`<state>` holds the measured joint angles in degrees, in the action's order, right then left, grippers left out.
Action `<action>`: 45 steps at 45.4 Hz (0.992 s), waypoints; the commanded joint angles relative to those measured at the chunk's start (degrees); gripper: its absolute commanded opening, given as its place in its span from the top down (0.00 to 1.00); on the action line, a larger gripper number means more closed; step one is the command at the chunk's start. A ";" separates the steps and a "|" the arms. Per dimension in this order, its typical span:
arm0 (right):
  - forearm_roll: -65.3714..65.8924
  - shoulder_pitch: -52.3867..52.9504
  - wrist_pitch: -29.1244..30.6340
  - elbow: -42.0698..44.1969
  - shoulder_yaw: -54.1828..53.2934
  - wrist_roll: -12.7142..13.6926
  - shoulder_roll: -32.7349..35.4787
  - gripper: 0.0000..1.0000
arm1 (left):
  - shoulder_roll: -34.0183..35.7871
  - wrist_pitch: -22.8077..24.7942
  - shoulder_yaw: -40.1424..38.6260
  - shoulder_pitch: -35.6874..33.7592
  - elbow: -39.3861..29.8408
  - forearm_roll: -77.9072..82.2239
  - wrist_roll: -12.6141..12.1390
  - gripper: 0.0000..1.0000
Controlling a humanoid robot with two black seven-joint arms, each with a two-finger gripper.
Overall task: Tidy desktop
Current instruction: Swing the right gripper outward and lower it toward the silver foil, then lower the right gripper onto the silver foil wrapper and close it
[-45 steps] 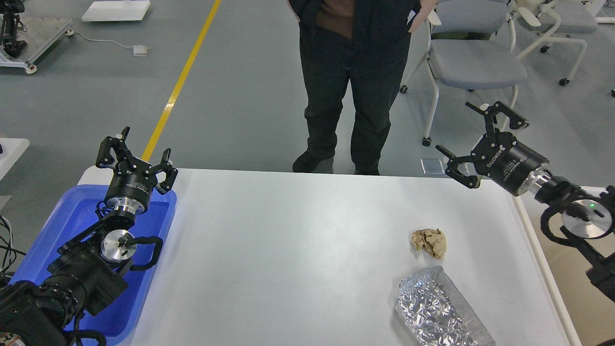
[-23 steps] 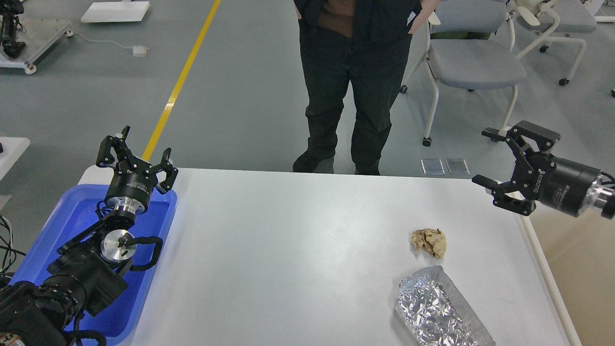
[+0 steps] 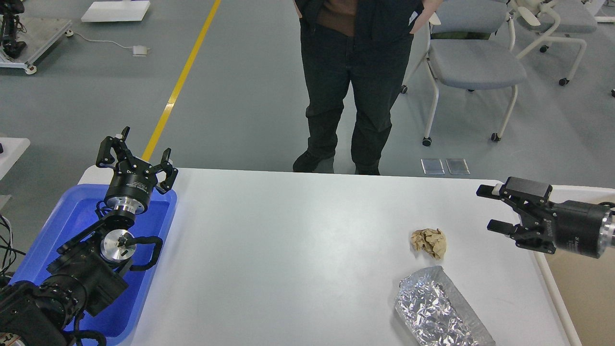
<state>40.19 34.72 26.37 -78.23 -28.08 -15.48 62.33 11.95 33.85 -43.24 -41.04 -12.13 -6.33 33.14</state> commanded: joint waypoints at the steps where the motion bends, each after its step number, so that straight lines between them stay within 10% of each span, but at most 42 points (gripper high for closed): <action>1: 11.66 -0.09 -2.11 -0.43 2.58 -1.84 -1.59 0.00 | 0.00 -0.01 0.00 0.00 0.01 0.00 0.00 0.00; 45: 27.66 0.44 -23.73 0.18 18.23 -2.37 -9.94 0.00 | 0.00 -0.01 0.00 0.00 0.01 0.00 0.00 0.00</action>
<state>63.55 35.58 8.32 -78.34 -13.87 -17.72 54.12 11.95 33.83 -43.24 -41.04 -12.18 -6.33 33.14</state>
